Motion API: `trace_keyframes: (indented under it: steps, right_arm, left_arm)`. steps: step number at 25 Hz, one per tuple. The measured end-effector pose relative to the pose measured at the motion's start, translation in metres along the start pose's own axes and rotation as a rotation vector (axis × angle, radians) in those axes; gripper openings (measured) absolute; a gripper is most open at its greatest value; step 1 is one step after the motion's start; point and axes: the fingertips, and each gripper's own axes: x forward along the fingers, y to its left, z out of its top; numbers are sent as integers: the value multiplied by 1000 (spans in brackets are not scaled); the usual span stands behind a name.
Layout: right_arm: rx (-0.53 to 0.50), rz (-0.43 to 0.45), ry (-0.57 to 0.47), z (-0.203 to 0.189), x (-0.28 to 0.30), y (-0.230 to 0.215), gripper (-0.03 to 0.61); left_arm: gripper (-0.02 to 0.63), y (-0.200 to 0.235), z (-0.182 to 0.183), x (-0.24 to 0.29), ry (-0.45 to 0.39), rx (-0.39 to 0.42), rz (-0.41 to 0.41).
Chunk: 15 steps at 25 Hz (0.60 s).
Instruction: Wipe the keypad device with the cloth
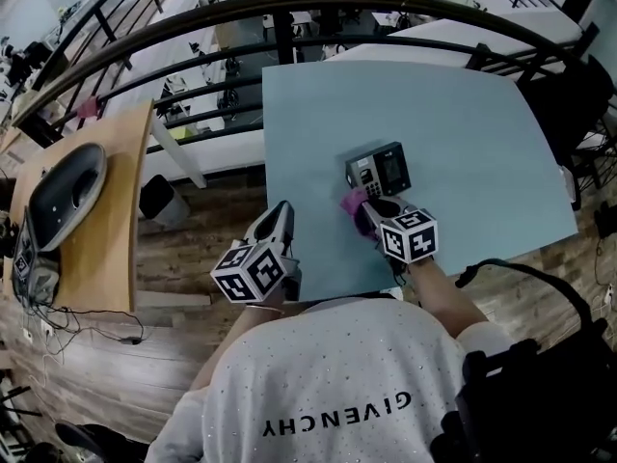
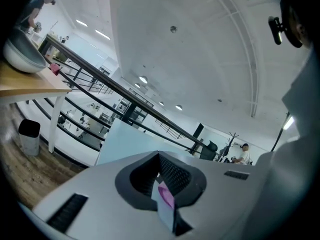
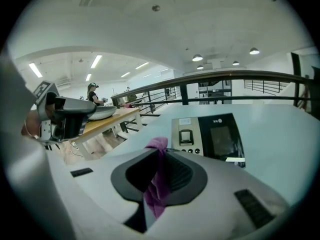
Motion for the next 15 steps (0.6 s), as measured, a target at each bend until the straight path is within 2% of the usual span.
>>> trace_keyframes:
  steps: [3, 7, 11, 15]
  right_arm:
    - [-1, -37, 37, -8, 3, -15, 38]
    - [61, -75, 60, -12, 6, -50, 38]
    - [66, -57, 83, -16, -1, -79, 38]
    - [58, -43, 82, -13, -3, -106, 38]
  left_arm:
    - [0, -2, 9, -4, -33, 4, 29]
    - [0, -6, 4, 2, -56, -7, 76]
    - [0, -16, -16, 15, -72, -49, 126]
    - [0, -31, -40, 29, -53, -70, 152]
